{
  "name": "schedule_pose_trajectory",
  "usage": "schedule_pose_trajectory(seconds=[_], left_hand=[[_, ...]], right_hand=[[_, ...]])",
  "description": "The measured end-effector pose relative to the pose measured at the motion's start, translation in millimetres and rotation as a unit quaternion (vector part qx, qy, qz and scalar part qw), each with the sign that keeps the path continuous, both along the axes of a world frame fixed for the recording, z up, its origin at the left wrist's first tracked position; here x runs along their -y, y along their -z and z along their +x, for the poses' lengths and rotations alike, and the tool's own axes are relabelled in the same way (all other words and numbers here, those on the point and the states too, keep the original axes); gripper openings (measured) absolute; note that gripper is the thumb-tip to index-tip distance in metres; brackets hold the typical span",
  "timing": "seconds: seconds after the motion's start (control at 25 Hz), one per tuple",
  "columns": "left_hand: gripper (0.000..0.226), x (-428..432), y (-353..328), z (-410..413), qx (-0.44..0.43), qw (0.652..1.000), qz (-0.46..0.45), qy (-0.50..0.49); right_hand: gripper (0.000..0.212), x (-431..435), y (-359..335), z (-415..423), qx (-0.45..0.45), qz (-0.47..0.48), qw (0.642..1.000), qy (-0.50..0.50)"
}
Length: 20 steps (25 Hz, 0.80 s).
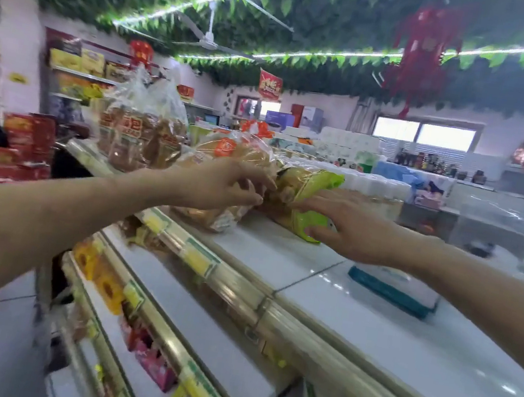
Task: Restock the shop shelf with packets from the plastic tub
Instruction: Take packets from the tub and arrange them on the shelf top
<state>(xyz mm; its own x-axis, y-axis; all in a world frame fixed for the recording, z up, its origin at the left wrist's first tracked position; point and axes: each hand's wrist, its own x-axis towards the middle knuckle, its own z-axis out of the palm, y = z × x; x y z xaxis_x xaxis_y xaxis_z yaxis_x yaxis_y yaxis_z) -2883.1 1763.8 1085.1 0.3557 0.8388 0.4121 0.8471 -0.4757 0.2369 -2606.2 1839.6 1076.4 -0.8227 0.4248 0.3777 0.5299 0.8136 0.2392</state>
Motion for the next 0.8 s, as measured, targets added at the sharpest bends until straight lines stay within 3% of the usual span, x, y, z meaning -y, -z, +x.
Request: schedule_pose_trajectory(seconds=[0.2,0.44,0.64,0.8], left_hand=[[0.03,123.9,13.6,-111.2,0.063,0.982,-0.033,-0.175],[0.029,266.3,98.2,-196.2,0.072,0.921,-0.095,-0.371],[0.038,345.2,191.7,-206.8,0.067,0.871,-0.155,-0.462],[0.042,381.9,284.0,-190.0,0.093,0.841,-0.239,-0.476]], right_hand=[[0.049,27.3,22.7,-151.2,0.011,-0.018,0.985,-0.169],[0.053,87.4,93.0,-289.1,0.048,-0.075,0.95,-0.299],[0.055,132.3,174.8,-338.8,0.087,-0.152,0.928,-0.33],[0.054,158.5,273.9,-333.8,0.132,-0.264,0.899,-0.324]])
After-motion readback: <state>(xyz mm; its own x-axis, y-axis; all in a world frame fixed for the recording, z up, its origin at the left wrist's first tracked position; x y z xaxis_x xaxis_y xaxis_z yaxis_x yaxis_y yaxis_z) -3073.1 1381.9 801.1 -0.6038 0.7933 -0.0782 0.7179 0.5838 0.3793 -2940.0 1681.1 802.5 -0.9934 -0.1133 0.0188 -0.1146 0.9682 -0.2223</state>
